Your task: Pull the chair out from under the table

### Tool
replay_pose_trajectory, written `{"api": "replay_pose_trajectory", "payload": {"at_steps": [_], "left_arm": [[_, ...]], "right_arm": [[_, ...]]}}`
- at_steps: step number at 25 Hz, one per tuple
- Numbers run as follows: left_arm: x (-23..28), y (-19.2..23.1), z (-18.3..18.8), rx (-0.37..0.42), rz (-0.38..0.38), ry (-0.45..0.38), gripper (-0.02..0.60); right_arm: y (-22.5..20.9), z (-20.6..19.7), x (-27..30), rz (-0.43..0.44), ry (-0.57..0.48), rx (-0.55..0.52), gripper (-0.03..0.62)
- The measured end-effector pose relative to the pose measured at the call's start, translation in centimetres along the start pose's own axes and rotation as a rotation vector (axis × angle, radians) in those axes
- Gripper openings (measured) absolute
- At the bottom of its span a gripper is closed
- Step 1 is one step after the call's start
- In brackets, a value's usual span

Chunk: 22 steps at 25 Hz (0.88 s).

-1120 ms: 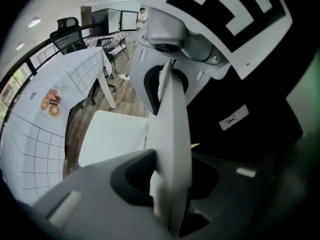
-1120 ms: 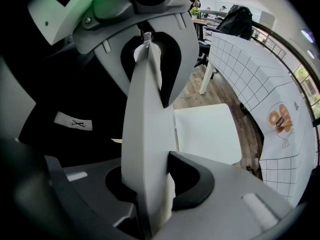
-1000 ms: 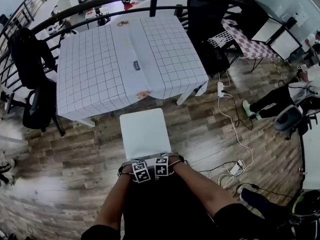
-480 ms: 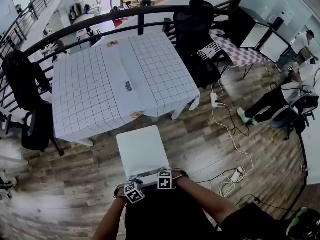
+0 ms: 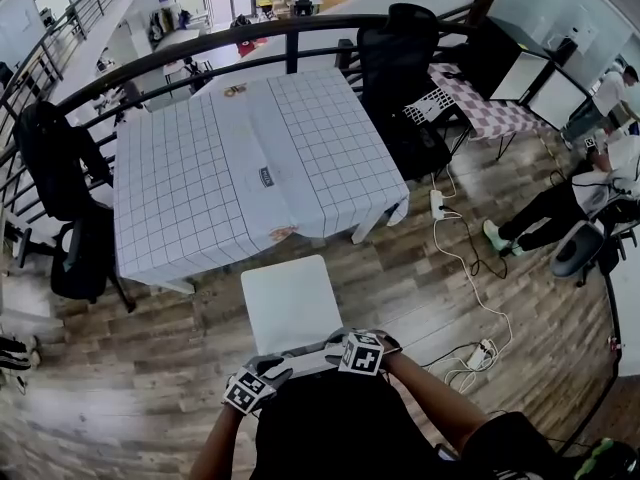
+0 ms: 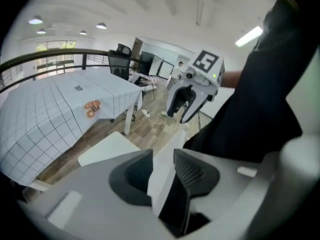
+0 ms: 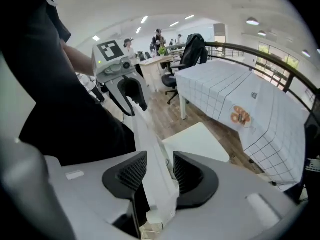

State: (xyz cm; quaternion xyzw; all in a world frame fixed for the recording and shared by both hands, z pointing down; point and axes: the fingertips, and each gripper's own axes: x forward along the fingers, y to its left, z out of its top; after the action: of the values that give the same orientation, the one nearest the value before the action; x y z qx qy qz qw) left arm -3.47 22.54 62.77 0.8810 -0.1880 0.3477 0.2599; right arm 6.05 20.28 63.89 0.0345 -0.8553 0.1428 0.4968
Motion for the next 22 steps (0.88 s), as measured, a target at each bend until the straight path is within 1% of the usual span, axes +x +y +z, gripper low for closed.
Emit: {"api": "replay_pose_trajectory", "payload": {"at_steps": [3, 5, 7, 8, 10, 13, 16, 18, 20, 21, 22], "left_arm": [[-1.9, 1.6, 3.5, -0.032, 0.034, -0.126, 0.132], [-1.1, 4.1, 5.2, -0.052, 0.063, -0.218, 0.130], [-1.1, 5.6, 7.5, -0.079, 0.075, -0.318, 0.130], [-1.7, 5.7, 9.1, -0.093, 0.077, -0.370, 0.130], [-3.6, 5.4, 12.7, -0.102, 0.091, -0.468, 0.129], [-6.1, 5.3, 17.3, -0.060, 0.139, -0.576, 0.119], [-8.0, 5.7, 20.4, -0.004, 0.202, -0.644, 0.102], [-10.0, 4.1, 22.4, 0.038, 0.220, -0.664, 0.081], [-12.1, 1.7, 24.6, 0.076, 0.229, -0.669, 0.080], [-12.8, 1.1, 25.4, 0.085, 0.246, -0.677, 0.070], [-13.2, 0.9, 25.9, 0.084, 0.269, -0.689, 0.050]], "right_arm": [[-1.8, 1.8, -1.9, -0.048, -0.075, 0.030, 0.166], [-4.4, 1.8, -1.4, -0.093, -0.105, 0.027, 0.166], [-6.5, 2.1, -2.2, -0.148, -0.153, 0.033, 0.166], [-7.2, 2.8, -3.4, -0.174, -0.198, 0.045, 0.164], [-8.1, 5.1, -6.5, -0.215, -0.327, 0.082, 0.156], [-8.6, 9.0, -11.2, -0.265, -0.560, 0.120, 0.153], [-8.6, 12.5, -15.5, -0.320, -0.768, 0.131, 0.139], [-7.5, 14.3, -19.1, -0.358, -0.866, 0.140, 0.116], [-6.3, 15.7, -22.7, -0.400, -0.926, 0.154, 0.104], [-6.1, 16.1, -23.9, -0.421, -0.943, 0.162, 0.091], [-6.2, 16.2, -24.5, -0.440, -0.955, 0.172, 0.065]]}}
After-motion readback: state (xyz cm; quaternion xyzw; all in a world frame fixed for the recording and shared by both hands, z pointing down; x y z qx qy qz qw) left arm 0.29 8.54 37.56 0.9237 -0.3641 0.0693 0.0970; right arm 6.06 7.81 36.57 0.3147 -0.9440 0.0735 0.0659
